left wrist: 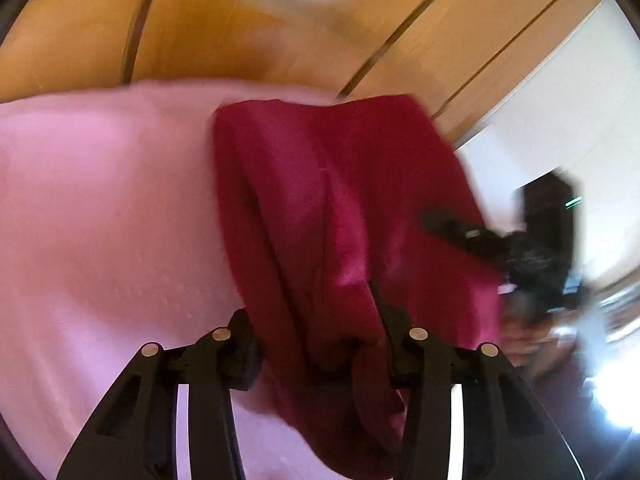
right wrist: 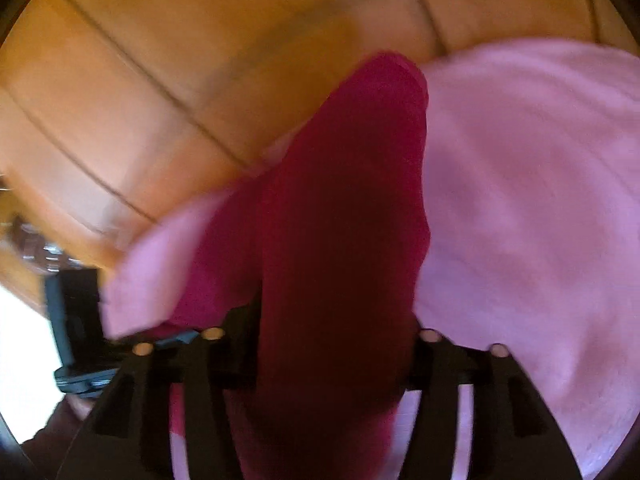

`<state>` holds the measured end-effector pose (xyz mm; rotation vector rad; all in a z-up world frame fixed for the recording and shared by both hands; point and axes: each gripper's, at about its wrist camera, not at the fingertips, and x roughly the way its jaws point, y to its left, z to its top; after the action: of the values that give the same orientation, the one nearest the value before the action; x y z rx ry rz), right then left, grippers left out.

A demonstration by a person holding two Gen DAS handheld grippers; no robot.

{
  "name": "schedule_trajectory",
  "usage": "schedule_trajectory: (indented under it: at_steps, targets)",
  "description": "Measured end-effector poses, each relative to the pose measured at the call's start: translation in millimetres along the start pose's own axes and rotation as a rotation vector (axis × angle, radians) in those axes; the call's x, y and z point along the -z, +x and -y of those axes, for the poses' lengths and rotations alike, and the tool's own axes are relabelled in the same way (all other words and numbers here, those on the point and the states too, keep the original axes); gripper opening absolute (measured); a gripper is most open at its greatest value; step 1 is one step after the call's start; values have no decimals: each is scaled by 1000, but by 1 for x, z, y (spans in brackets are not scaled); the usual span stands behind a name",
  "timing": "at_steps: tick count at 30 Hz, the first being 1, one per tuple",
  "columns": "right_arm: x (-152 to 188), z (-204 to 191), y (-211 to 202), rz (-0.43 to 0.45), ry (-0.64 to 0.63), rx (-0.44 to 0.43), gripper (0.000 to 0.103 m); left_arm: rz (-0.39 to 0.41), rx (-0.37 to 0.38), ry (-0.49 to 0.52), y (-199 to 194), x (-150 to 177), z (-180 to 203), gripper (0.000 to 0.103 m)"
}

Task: Fold small clothes
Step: 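Lower the bundle onto the bedspread and open both grippers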

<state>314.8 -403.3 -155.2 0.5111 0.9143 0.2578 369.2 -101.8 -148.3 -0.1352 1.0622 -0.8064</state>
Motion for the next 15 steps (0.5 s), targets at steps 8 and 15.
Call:
schedule_trajectory:
  at_steps: [8, 15]
  targets:
    - [16, -2, -42, 138, -75, 174, 81, 55, -79, -17, -23, 23, 11, 61]
    - [61, -70, -90, 199, -215, 147, 33, 171, -223, -5, -54, 22, 18, 63]
